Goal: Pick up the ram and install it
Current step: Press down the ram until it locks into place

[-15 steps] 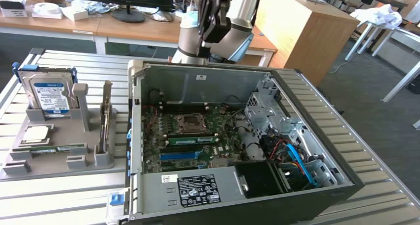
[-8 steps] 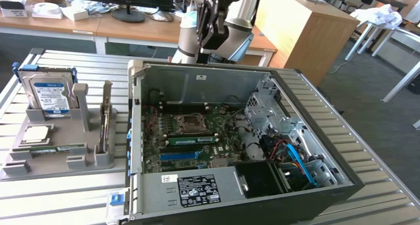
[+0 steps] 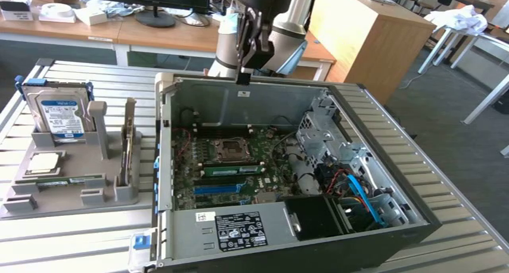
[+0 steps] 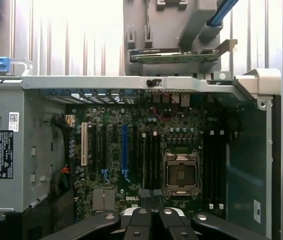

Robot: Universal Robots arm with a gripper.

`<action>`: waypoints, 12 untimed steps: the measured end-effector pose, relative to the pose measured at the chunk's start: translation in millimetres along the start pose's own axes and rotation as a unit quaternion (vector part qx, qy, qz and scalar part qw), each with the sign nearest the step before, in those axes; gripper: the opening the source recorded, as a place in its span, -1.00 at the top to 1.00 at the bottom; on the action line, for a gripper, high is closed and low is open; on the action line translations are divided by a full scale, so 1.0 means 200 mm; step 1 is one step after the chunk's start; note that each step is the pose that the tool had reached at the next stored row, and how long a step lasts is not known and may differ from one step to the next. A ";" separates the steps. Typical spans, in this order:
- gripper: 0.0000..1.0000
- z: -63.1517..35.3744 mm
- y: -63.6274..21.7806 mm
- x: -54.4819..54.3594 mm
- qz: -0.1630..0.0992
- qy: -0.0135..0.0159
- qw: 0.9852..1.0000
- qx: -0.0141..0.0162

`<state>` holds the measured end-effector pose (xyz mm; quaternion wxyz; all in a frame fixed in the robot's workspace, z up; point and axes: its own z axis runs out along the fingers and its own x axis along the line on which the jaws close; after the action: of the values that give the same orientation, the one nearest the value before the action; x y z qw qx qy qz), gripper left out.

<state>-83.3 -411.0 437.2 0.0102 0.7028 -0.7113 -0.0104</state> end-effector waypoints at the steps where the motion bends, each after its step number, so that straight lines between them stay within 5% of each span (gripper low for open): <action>1: 0.80 0.009 0.000 0.00 0.000 0.000 1.000 0.000; 12: 0.80 0.110 -0.001 0.00 0.000 0.000 1.000 0.000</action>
<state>-83.7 -411.0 415.3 0.0102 0.7027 -0.7113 -0.0103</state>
